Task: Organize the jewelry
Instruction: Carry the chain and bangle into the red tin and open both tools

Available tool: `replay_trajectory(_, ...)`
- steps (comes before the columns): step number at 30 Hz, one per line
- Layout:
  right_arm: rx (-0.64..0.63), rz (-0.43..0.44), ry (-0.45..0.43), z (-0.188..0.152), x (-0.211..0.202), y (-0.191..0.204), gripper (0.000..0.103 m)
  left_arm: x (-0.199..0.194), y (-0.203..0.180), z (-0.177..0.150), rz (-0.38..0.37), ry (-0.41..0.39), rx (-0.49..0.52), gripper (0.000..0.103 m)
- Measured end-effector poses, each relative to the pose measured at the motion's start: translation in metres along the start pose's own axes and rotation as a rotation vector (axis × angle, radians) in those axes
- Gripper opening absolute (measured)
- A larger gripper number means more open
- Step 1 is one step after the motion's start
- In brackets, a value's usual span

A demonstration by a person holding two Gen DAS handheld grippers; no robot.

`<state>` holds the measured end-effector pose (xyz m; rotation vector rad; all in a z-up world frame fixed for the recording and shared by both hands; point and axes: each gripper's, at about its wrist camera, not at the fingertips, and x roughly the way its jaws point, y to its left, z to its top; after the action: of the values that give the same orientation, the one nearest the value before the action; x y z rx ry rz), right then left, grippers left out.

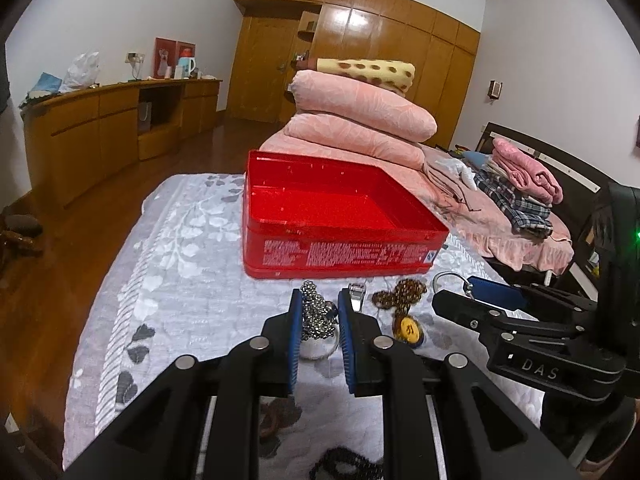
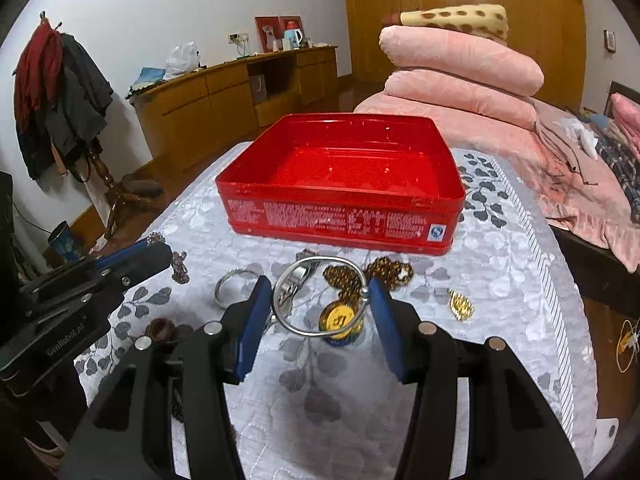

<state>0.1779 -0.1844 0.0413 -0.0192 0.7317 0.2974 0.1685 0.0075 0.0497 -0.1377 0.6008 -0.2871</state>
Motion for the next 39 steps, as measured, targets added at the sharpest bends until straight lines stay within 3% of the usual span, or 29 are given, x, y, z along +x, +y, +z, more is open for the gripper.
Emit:
replay_trajectory(14, 0.01, 0.004, -0.053, 0.052, 0.011, -0.019, 0.049, 0.027, -0.004, 0.062, -0.005, -0.083, -0.02, 0.017)
replay_trajectory(25, 0.067, -0.01, -0.027, 0.089, 0.054, -0.041, 0.049, 0.08, 0.007, 0.099, 0.033, -0.044, -0.054, 0.017)
replay_trajectory(39, 0.124, -0.024, 0.033, 0.096, 0.095, -0.054, 0.049, 0.137, 0.014, 0.105, 0.049, 0.073, -0.091, 0.018)
